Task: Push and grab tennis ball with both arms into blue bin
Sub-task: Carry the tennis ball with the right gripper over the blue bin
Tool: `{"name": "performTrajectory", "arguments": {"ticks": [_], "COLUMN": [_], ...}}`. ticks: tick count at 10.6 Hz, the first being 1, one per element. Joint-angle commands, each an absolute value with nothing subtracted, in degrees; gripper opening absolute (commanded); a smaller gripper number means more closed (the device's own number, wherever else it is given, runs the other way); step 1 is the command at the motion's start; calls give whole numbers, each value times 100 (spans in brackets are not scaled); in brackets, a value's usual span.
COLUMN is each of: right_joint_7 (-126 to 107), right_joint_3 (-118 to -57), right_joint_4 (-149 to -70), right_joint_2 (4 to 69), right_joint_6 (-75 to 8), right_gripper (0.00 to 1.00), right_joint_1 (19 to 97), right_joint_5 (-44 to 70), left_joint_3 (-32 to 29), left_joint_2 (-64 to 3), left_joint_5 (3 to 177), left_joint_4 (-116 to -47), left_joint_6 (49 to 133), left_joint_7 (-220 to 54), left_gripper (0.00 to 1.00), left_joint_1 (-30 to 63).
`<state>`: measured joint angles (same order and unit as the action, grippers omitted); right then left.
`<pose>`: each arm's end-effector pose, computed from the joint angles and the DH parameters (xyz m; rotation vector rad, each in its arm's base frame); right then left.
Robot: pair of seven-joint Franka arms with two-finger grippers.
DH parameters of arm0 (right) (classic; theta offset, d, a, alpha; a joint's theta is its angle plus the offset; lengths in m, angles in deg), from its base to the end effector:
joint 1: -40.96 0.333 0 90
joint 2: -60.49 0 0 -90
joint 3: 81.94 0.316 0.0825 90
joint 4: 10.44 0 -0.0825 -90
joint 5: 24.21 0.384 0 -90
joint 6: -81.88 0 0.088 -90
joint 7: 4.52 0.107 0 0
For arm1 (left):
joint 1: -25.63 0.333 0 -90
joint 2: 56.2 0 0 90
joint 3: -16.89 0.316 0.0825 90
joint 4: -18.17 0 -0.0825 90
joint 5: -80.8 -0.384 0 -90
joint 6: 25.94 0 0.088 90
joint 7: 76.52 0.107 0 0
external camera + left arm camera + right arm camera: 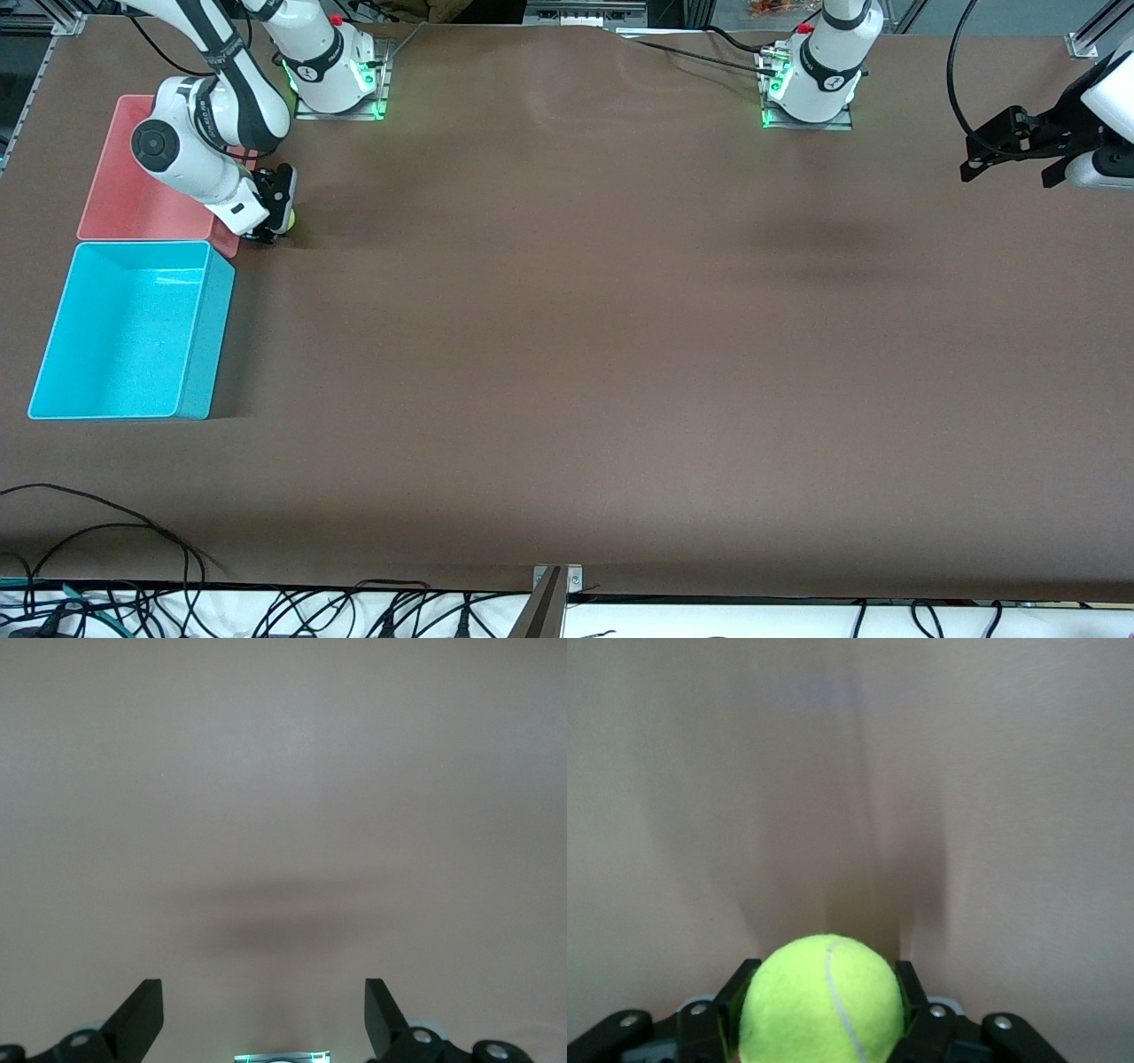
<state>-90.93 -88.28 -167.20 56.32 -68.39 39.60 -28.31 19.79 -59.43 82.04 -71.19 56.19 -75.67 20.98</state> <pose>0.3721 -0.0497 0.1849 -2.2735 -1.9915 0.2336 0.5222 -0.0177 0.6485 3.1150 -0.0744 -0.1092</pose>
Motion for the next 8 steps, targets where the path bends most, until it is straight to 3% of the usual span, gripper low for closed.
{"name": "performTrajectory", "arguments": {"ticks": [1,5,8], "right_joint_7": [-8565,-7977,-7195], "right_joint_3": [-8267,-7965,-8253], "right_joint_4": [-15543,-13335,-12708], "right_joint_2": [5847,5409,5294], "right_joint_6": [-5275,-3005,-2517], "right_gripper": [18,18,18], "right_joint_1": [3964,3999,3859], "right_joint_5": [-2345,-1859,-2086], "left_joint_3": [2015,2015,2015], "left_joint_2": [-5892,-5892,-5892], "left_joint_5": [8291,8291,8291], "left_joint_4": [-7008,-7008,-7008], "left_joint_6": [5580,5580,5580], "left_joint_7": [-7538,-7538,-7538], "left_gripper": [100,100,100], "left_joint_1": [2097,2089,2097]}}
